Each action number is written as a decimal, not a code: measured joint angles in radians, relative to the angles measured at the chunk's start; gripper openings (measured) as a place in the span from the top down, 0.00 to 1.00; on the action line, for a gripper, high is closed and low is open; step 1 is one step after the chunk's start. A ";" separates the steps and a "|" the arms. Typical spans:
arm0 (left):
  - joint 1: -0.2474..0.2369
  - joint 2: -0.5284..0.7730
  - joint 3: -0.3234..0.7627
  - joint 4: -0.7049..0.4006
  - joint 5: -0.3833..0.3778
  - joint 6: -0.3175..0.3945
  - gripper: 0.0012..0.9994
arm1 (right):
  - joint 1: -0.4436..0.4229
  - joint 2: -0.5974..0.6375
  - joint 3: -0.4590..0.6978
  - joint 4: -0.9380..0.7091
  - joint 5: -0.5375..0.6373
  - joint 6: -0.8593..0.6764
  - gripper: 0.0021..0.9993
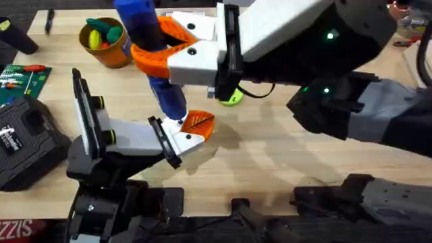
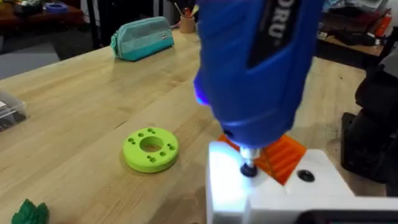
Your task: Pick up the gripper from the table and insert it into the empty holder that is missing its gripper. Then pick up a screw, insert it into the mounting hole, and use the screwdriver to tighten it. Finally, clean up the table by picking up the vegetable and placing it into the bucket.
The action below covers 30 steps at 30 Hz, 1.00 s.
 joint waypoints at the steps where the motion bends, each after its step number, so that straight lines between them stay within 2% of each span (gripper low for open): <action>1: 0.000 0.000 0.000 0.000 0.001 0.000 0.98 | -0.001 0.000 0.000 -0.007 0.006 0.000 0.97; 26: 0.000 0.000 0.000 0.000 0.004 -0.021 0.98 | -0.002 -0.005 0.000 -0.033 0.024 0.006 0.97; 29: 0.000 0.000 0.000 0.001 0.003 -0.018 0.98 | -0.003 -0.004 0.000 0.002 0.015 0.013 0.97; 30: 0.000 0.000 0.000 0.008 0.000 -0.015 0.98 | -0.007 0.001 -0.013 0.085 -0.011 0.025 0.97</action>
